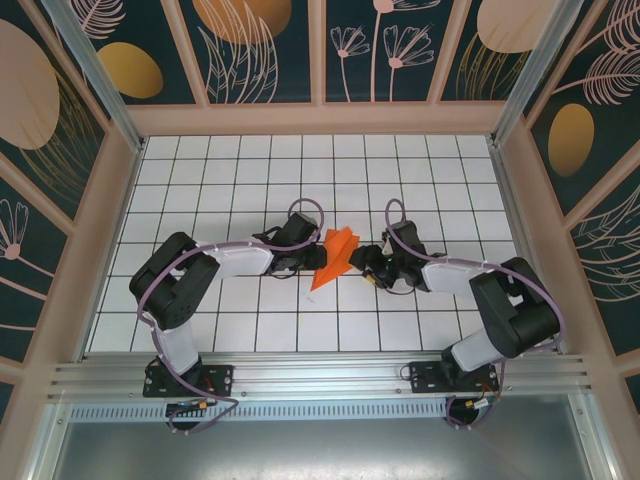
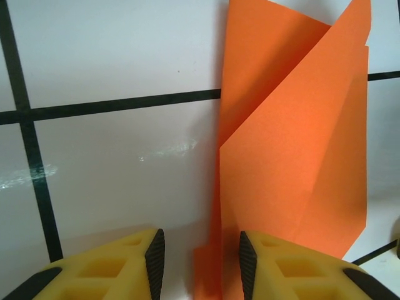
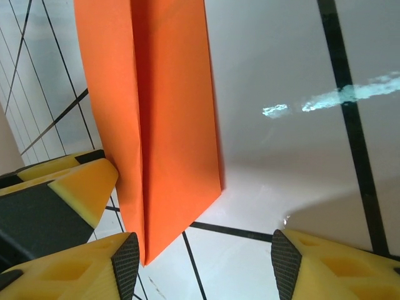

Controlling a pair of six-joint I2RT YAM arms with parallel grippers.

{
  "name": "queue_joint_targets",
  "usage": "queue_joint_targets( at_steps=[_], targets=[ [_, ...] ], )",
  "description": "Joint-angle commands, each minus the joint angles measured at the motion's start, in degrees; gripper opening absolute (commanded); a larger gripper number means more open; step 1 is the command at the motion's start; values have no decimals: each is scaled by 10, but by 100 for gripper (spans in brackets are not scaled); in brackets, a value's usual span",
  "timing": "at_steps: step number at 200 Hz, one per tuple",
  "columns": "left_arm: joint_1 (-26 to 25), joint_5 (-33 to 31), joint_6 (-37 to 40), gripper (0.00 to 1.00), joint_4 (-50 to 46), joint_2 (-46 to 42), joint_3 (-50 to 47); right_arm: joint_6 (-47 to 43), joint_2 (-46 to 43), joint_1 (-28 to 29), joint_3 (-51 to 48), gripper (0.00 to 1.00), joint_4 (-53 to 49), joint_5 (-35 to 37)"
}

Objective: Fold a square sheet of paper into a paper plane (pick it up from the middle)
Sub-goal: Turn over the paper at the center of the table.

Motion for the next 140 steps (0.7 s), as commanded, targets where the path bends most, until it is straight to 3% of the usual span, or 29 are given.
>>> queue_joint_targets(
  at_steps=[1,41,140],
  targets=[
    [-27,90,19,40,-33,29,-3,-6,17,8,30,59,17,-8],
    [-27,75,32,40,-60,48,1,8,41,10,57,59,-7,18],
    [-27,76,36,39,-68,72,1,40,77,13,77,58,23,-7]
  ],
)
